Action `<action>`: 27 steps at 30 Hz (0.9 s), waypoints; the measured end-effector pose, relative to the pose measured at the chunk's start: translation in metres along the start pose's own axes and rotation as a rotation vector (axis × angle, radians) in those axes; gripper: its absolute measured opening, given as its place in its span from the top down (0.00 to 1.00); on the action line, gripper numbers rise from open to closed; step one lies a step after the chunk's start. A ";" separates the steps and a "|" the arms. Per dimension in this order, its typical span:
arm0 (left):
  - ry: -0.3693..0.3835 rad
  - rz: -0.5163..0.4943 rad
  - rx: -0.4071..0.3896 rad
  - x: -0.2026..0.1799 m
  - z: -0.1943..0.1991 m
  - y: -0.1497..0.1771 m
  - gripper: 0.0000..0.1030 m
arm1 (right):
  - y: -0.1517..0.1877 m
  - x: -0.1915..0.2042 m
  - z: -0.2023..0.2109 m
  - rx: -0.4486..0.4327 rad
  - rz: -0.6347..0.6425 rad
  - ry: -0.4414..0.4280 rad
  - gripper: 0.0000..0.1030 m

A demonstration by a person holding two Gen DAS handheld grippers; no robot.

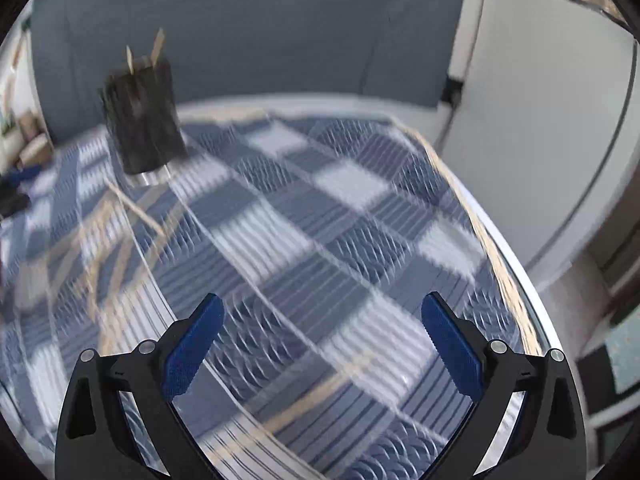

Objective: Organize utensils
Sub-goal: 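Move both tools back down to the remaining sticks on the cloth, then close the left tool on a wooden stick while the right tool grasps another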

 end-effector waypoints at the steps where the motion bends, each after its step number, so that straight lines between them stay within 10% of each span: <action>1: -0.003 -0.011 0.035 0.000 -0.005 0.005 0.06 | 0.009 -0.002 -0.002 0.029 0.002 0.017 0.08; 19: -0.126 0.058 0.295 0.038 -0.041 0.051 0.06 | 0.060 -0.002 -0.037 0.322 -0.169 -0.044 0.08; 27: -0.182 0.001 0.360 0.031 -0.051 0.061 0.04 | 0.064 -0.003 -0.039 0.298 -0.207 -0.061 0.06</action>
Point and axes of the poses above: each gripper's, at about its wrist camera, not at the fingertips, and z roughly against the way its jaws point, x to its left, y to its underside, the point moved 6 cm from there along -z, roughly the way its jaws point, and after that the axes turned 5 degrees about z, right-handed, at the moved point
